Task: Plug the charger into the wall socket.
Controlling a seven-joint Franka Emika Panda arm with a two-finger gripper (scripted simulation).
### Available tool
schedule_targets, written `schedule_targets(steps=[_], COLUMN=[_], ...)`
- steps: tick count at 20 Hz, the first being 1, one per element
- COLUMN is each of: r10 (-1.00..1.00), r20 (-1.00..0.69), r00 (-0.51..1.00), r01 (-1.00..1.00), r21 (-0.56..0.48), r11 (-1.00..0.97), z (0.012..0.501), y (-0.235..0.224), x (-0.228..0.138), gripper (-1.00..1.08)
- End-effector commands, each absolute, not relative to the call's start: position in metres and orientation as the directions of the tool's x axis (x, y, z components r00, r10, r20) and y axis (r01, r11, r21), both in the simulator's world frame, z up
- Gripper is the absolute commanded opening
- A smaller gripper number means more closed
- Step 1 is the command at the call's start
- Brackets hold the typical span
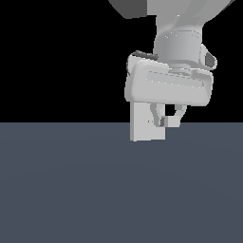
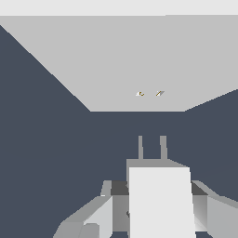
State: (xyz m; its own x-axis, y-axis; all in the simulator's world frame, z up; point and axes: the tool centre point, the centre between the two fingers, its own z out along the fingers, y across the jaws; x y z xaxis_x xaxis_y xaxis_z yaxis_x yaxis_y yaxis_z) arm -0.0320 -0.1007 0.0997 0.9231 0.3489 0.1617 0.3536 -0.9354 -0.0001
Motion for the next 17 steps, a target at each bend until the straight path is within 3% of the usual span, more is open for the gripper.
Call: schedule_targets(steps=[1,17], r10=[0.35,0.35], r20=[0.162,0.162], r00=[0.923,0.922], r01=[0.354,0.355], r21=[0.0,0.0], r11=[-0.935,-0.935], z=[0.1,0.1], y=[-0.098,-0.085], x=[-0.026,0.009], gripper=[-1.0,-1.0])
